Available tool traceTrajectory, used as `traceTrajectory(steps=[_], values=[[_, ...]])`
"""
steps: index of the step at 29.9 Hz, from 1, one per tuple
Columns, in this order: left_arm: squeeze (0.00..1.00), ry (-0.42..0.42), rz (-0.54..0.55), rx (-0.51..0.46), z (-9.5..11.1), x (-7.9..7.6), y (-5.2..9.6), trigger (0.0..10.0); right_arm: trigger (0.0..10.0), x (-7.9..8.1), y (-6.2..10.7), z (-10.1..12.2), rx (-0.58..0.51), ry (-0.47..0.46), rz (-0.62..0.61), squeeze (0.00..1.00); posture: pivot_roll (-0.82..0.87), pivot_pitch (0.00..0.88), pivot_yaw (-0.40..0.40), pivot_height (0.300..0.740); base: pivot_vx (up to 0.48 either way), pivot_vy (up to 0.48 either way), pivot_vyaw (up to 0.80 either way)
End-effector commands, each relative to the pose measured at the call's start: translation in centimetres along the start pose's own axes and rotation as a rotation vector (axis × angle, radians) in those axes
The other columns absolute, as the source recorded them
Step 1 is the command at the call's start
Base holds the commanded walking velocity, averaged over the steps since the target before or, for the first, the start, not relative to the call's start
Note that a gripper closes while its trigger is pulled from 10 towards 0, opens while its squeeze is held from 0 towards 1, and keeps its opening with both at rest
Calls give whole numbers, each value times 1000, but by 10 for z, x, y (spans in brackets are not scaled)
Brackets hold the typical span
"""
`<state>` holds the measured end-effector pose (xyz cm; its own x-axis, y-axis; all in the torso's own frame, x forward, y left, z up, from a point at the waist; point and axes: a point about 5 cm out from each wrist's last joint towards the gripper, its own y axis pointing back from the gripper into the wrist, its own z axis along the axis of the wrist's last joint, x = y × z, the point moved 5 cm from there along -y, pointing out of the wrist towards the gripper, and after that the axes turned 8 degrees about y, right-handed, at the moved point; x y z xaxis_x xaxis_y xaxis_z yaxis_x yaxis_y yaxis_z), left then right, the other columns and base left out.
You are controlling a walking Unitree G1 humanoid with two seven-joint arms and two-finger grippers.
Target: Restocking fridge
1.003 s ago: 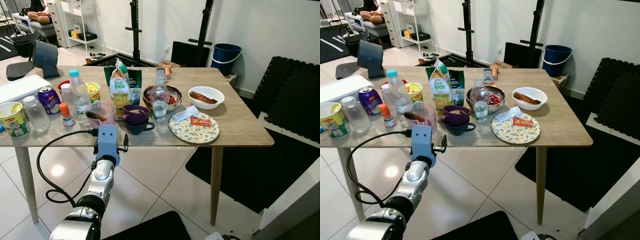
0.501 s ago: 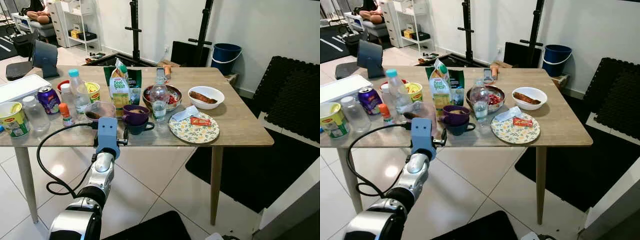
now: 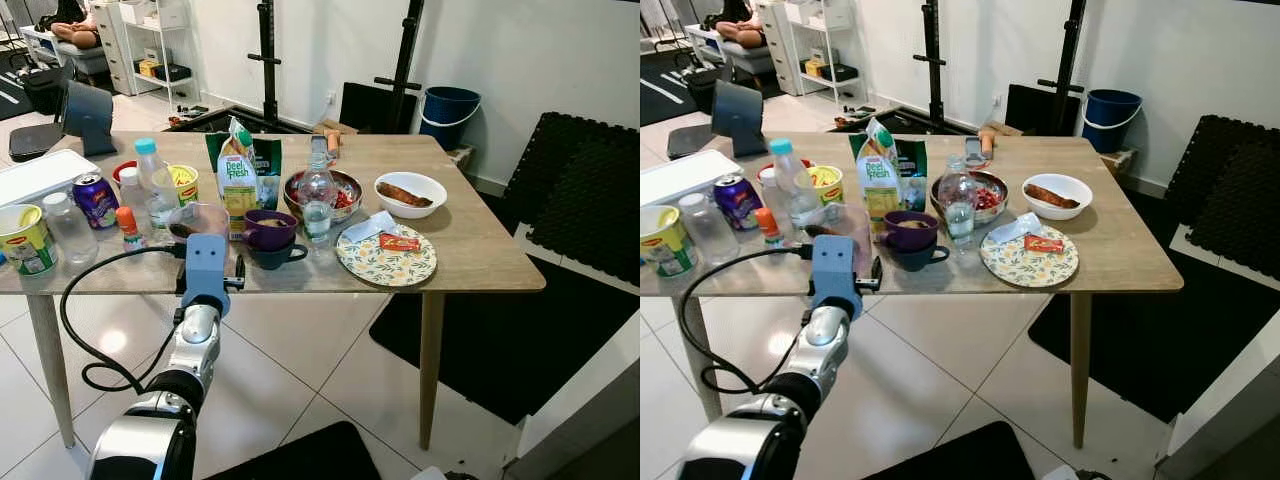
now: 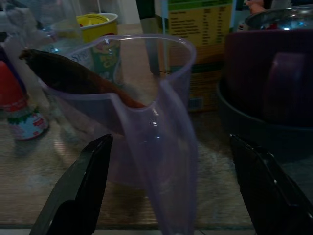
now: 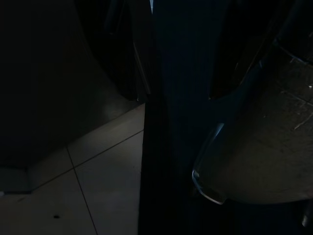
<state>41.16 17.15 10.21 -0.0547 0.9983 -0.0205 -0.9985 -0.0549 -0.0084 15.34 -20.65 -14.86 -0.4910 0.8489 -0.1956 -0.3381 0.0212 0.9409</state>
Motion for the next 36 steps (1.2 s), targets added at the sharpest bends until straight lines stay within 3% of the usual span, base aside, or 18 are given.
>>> traceTrajectory(steps=[1, 12, 20, 21, 26, 27, 28, 29, 36], values=[[0, -27, 38, -6, 6, 15, -4, 10000, 10000, -3, 1, -3, 4, 2, -9, 0, -14, 0, -29, 740, 0, 0, 0], [0, -40, 95, -46, 17, 32, -5, 10000, 10000, -5, 1, -1, 2, 17, -11, 0, -12, 0, -34, 740, 0, 0, 0], [0, -49, 103, -38, 12, 32, -3, 10000, 10000, -6, 1, 0, -1, 24, -12, 0, -12, 0, -35, 740, 0, 0, 0], [0, -51, 103, -34, 10, 31, -2, 8863, 10000, -6, 1, 0, -1, 25, -12, 0, -12, 0, -35, 740, 0, 0, 0], [0, -55, 97, -26, 7, 30, -1, 9216, 10000, -6, 1, 0, -1, 24, -12, 0, -16, 0, -32, 740, 0, 0, 0], [0, -57, 95, -24, 7, 30, -1, 1451, 10000, -6, 1, 0, -1, 23, -12, 0, -16, 0, -32, 740, 0, 0, 0], [0, -57, 95, -24, 7, 30, -1, 1451, 10000, -6, 1, 0, -1, 23, -12, 0, -16, 0, -32, 740, 0, 0, 0], [0, -59, 91, -22, 7, 29, -1, 0, 10000, -6, 1, 0, 0, 22, -12, 0, -16, 0, -32, 740, 0, 0, 0], [0, -57, 75, -28, 8, 26, -2, 0, 10000, -5, 1, -1, 1, 13, -11, 0, -18, 0, -27, 740, 0, 0, 0]])
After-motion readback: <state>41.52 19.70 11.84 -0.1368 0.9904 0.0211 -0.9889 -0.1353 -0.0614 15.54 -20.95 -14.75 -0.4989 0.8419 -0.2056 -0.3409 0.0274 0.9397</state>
